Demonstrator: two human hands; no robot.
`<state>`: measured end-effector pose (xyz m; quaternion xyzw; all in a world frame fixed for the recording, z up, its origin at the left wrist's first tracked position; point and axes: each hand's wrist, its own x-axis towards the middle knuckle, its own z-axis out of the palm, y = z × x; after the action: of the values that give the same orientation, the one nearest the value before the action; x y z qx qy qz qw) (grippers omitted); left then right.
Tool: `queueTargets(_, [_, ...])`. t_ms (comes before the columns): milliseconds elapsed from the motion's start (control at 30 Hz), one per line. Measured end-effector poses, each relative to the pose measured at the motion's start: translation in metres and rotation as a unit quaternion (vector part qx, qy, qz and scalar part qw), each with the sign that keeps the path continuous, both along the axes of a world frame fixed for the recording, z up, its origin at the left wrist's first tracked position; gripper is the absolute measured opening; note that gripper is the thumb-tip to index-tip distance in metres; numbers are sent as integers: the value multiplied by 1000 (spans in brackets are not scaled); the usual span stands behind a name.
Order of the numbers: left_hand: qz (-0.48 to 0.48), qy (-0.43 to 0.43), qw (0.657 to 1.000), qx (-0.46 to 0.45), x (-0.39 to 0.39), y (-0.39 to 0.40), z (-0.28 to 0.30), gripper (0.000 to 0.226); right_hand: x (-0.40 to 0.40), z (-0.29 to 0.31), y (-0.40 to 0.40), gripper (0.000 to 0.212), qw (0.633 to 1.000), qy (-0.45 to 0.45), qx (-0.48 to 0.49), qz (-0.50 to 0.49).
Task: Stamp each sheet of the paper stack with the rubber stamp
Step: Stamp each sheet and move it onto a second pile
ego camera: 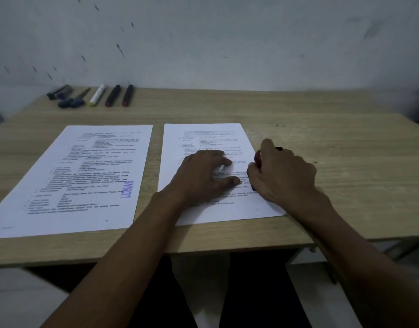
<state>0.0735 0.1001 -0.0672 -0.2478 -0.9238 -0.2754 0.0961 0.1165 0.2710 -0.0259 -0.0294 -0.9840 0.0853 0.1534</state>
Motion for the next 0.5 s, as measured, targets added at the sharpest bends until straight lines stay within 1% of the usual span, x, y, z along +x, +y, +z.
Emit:
queueTargets(67, [-2, 2, 1000, -1, 0, 0, 0, 53, 0, -1, 0, 26, 1000, -1, -1, 0])
queueTargets(133, [-2, 3, 1000, 0, 0, 0, 1, 54, 0, -1, 2, 29, 1000, 5, -23, 1])
queueTargets(233, [-3, 4, 1000, -4, 0, 0, 1, 57, -1, 3, 9, 29, 995, -3, -98, 0])
queueTargets(300, [-6, 2, 1000, -4, 0, -1, 2, 61, -5, 8, 19, 27, 982, 10, -188, -7])
queueTargets(367, [-8, -1, 1000, -6, -1, 0, 2, 61, -12, 11, 32, 26, 962, 43, -270, -22])
queueTargets(433, [-9, -3, 1000, -10, -2, 0, 2, 58, -16, 12, 46, 30, 943, 81, -320, -48])
queueTargets(500, [-7, 3, 1000, -2, -3, 0, 1, 55, -21, 13, 61, 36, 929, 114, -342, -84])
